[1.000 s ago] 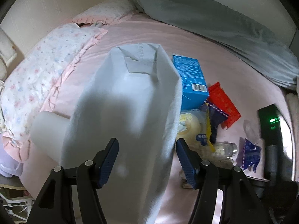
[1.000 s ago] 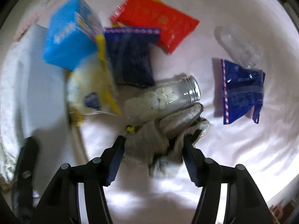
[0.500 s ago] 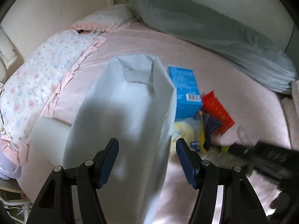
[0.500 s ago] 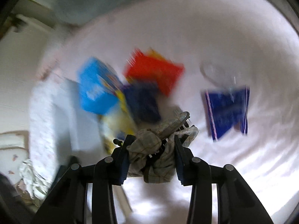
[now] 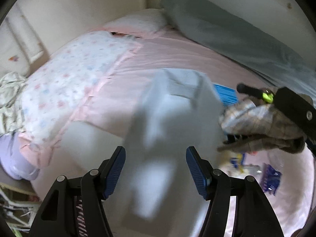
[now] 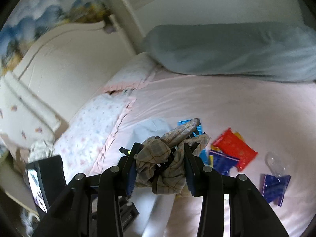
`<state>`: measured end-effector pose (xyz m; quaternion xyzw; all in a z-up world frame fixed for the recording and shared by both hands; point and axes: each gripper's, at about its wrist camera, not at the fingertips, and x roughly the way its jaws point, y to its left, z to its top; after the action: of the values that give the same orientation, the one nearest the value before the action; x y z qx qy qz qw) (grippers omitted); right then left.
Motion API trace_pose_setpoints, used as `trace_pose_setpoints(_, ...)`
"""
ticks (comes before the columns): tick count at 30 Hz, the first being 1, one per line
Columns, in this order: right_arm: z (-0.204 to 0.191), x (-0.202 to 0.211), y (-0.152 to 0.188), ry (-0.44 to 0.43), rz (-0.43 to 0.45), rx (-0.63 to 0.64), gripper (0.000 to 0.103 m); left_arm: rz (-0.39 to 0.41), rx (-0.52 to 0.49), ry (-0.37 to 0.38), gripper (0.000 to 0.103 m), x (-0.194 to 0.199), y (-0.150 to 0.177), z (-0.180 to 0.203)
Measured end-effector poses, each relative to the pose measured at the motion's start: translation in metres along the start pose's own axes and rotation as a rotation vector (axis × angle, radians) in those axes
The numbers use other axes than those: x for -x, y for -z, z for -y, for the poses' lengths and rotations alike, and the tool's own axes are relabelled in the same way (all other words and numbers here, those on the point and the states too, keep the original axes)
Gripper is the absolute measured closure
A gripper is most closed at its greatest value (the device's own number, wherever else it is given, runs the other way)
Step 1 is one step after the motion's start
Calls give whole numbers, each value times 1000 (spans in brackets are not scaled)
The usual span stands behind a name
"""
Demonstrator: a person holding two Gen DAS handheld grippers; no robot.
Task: Organize objects
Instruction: 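Close the right gripper on the plaid cloth and lift it, then carry the plaid cloth over the paper bag and release it inside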
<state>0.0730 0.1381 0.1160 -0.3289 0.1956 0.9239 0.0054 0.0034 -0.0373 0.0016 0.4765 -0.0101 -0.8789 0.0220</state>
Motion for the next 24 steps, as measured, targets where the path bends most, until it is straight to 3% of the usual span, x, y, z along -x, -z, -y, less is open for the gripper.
trace_pose_setpoints(3, -27, -15, 6, 75, 8, 142, 62, 2, 20, -30, 42, -2, -1, -14)
trace_pose_setpoints(7, -48, -32, 16, 120, -26, 268, 62, -26, 19, -16, 42, -9, 0, -20)
trace_pose_setpoints(15, -45, -58, 22, 61, -178, 224, 61, -62, 8, 0, 42, -16, 4, -17)
trace_pose_setpoints(19, -35, -54, 19, -32, -179, 136, 58, -51, 8, 17, 42, -15, 3, -16)
trace_pose_setpoints(24, -18, -41, 11, -273, -146, -35, 58, 4, 28, 89, 43, -5, 1, -15)
